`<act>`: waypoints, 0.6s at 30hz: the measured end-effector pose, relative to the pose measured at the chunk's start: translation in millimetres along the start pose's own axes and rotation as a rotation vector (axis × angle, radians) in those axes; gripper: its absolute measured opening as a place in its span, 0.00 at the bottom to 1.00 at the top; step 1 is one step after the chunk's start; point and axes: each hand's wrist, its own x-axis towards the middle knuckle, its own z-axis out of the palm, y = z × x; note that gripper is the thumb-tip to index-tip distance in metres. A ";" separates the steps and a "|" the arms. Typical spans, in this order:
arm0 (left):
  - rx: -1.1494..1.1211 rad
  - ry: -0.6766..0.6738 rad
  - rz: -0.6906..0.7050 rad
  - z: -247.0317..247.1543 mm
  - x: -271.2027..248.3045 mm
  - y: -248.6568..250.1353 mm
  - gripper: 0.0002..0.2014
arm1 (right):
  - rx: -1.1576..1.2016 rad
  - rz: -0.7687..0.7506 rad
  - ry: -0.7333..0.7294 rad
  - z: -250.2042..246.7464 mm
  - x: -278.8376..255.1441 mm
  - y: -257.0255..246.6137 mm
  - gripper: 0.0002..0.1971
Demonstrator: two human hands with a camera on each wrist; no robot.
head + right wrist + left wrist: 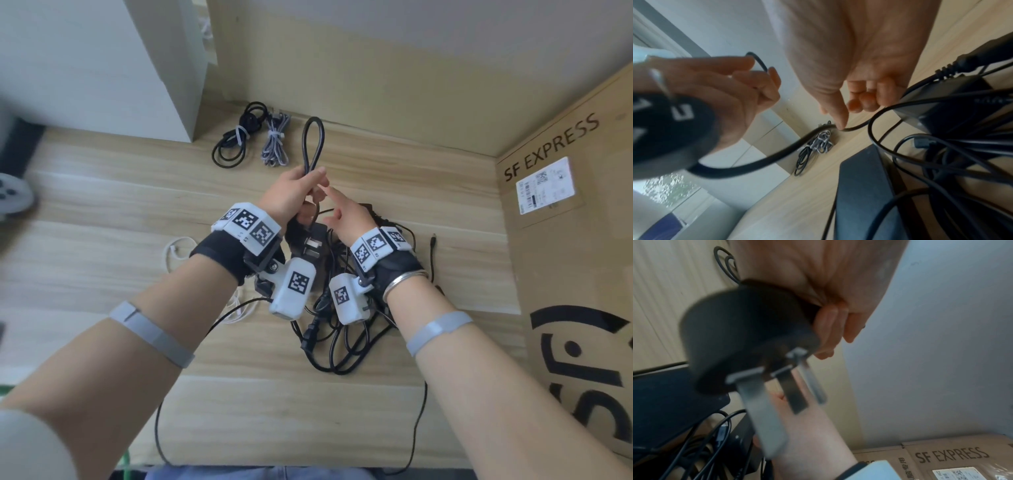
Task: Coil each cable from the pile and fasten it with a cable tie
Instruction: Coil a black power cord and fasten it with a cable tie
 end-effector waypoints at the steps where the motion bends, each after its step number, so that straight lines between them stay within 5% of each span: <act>1: -0.005 -0.008 0.000 -1.1 -0.4 0.1 0.11 | -0.048 0.000 -0.006 2.5 3.3 0.4 0.28; 5: 0.003 -0.020 -0.010 -4.8 -2.8 1.4 0.11 | -0.061 0.094 0.124 7.3 9.7 8.3 0.15; 9: 0.045 -0.058 -0.005 -5.1 -3.9 0.6 0.11 | -0.151 0.052 0.117 8.2 12.5 2.9 0.26; 12: 0.094 -0.080 0.007 -1.8 -5.0 -0.1 0.09 | -0.230 0.036 0.085 14.5 15.2 -0.6 0.18; 18: 0.422 0.080 0.024 -7.4 4.3 -9.6 0.04 | -0.129 -0.048 0.284 0.0 12.2 4.0 0.05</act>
